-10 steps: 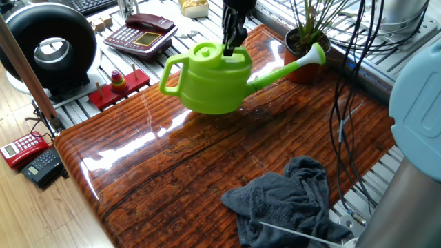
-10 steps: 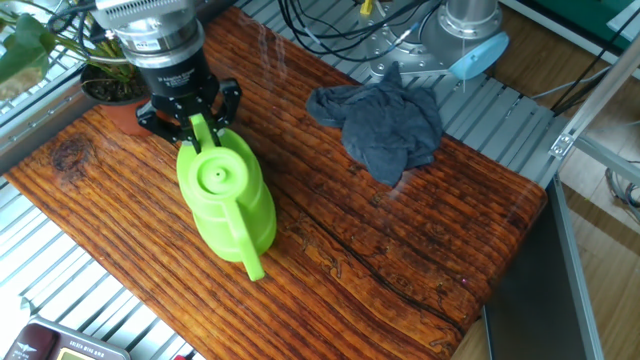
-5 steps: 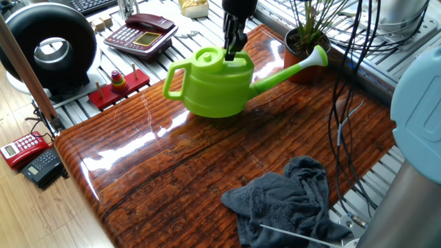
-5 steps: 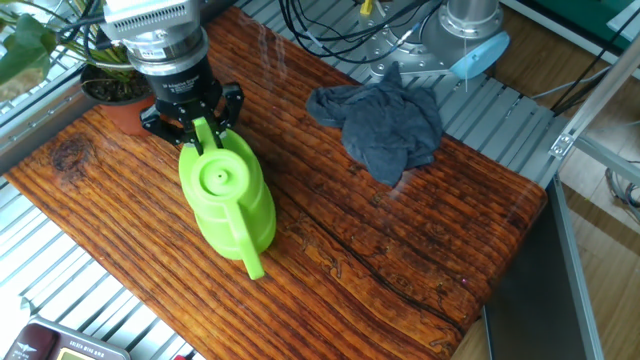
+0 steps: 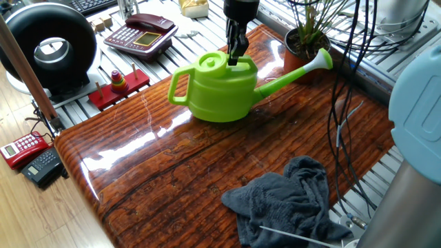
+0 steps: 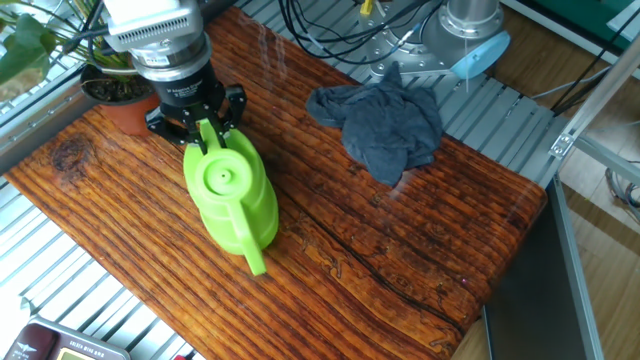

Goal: Water the plant

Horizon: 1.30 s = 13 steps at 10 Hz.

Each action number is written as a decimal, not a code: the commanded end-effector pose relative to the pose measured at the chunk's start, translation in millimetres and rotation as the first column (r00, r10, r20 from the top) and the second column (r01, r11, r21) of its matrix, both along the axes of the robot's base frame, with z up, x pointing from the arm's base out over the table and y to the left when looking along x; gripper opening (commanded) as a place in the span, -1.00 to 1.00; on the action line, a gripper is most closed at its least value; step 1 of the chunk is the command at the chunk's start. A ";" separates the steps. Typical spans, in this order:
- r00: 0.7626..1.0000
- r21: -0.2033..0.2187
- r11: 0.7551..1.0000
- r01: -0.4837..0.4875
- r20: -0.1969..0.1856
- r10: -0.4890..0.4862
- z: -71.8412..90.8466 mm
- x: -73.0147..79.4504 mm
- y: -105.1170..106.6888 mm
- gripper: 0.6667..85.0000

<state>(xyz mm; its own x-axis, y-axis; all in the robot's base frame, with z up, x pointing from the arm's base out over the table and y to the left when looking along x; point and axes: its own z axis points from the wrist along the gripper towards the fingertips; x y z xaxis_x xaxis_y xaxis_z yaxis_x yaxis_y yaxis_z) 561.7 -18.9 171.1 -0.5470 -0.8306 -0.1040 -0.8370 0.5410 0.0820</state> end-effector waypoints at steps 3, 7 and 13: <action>0.999 0.025 0.999 0.046 -0.009 -0.045 -12.9 -3.5 13.0 -0.99; 0.997 0.040 0.996 0.078 -0.026 -0.077 -9.3 -5.9 19.8 -0.17; 0.987 0.040 0.987 0.159 -0.021 -0.158 17.3 -0.9 14.7 0.13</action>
<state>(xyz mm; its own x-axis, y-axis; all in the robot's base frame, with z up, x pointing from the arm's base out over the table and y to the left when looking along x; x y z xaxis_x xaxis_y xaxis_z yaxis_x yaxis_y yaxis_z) 557.4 -1.2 171.3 -0.6463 -0.7535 -0.1203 -0.7628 0.6338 0.1281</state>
